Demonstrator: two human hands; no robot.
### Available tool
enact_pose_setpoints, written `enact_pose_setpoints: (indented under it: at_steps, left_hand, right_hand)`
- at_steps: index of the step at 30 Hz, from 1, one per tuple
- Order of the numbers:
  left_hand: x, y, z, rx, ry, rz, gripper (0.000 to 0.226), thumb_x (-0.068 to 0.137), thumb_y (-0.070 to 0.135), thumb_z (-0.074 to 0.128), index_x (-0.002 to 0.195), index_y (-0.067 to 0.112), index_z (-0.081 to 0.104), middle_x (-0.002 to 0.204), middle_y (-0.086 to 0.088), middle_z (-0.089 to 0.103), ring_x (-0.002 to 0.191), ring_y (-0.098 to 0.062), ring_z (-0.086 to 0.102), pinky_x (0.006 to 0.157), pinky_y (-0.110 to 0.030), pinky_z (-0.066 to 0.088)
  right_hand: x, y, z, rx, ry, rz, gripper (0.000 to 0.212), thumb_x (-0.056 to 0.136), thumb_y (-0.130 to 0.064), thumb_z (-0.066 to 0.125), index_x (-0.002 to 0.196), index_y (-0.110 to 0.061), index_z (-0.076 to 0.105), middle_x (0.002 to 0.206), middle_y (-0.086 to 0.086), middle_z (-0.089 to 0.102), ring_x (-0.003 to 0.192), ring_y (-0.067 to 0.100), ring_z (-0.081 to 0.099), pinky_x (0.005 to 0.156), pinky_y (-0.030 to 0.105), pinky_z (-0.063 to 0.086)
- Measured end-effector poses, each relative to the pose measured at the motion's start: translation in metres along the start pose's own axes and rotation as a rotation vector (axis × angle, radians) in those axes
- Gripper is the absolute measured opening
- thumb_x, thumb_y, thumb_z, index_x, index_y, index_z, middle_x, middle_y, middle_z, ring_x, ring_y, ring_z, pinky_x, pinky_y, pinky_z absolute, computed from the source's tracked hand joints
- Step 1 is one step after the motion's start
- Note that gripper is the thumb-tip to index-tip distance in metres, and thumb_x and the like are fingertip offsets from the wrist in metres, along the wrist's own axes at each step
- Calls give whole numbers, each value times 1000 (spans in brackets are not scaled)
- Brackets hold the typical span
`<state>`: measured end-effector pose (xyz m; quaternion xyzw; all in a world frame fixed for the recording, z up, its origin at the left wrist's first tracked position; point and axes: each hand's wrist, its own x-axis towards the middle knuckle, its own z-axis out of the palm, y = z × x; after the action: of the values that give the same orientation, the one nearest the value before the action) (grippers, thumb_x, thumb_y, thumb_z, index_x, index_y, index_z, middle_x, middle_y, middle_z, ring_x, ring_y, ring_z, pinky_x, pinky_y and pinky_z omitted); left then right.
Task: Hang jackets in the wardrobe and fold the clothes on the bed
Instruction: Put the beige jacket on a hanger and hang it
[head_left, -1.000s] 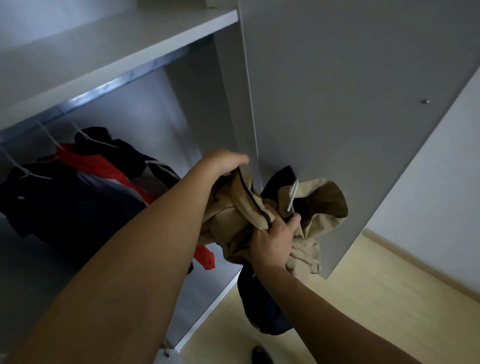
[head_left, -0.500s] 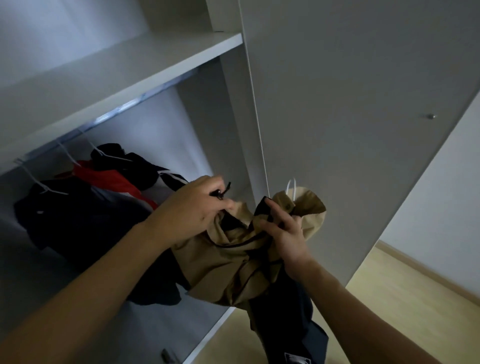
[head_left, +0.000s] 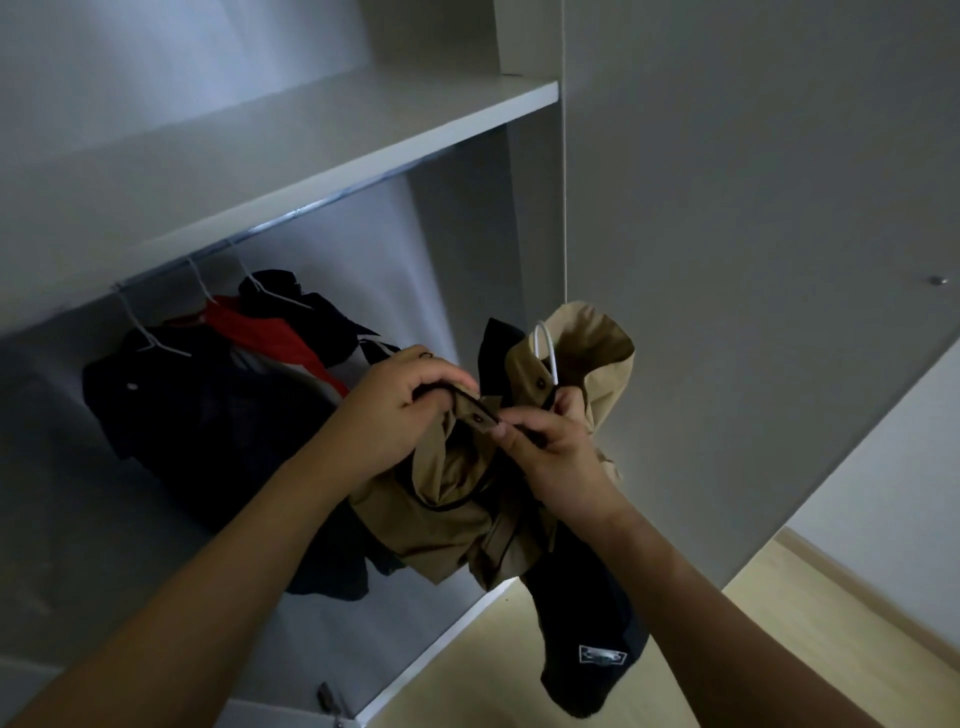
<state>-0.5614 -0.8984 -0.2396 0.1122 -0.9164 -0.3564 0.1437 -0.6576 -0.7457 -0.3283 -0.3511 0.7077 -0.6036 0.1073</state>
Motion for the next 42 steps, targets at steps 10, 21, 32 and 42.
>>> enact_pose_setpoints:
  at_steps: [10,21,32,42]
  left_hand:
    - [-6,19,15,-79,-28,-222,11,94,27,55,101,28,64,92,6,67,85,-9,64,78,-39,57]
    - [-13,10,6,-250,59,-263,24,93,9,62,109,21,48,91,-2,64,74,-9,61,68,-23,47]
    - [-26,2,11,-612,118,-421,24,86,6,69,107,19,68,89,-8,72,79,-18,71,68,-26,56]
    - [-28,14,27,-1006,-79,-694,20,67,16,74,82,7,63,67,-8,65,57,-19,64,55,-27,54]
  right_hand:
    - [5,-13,-7,174,70,250,13,93,-30,62,84,-37,70,110,-5,40,112,11,43,106,30,40]
    - [1,-25,-26,351,-62,336,21,96,-28,56,80,-23,69,113,-2,42,109,11,48,95,21,40]
    - [0,-29,-44,83,-304,166,21,79,-58,60,77,-41,73,95,-11,47,98,8,52,95,33,44]
    - [-2,-37,-54,119,-526,143,41,90,-28,60,83,13,62,78,19,51,73,22,50,69,30,41]
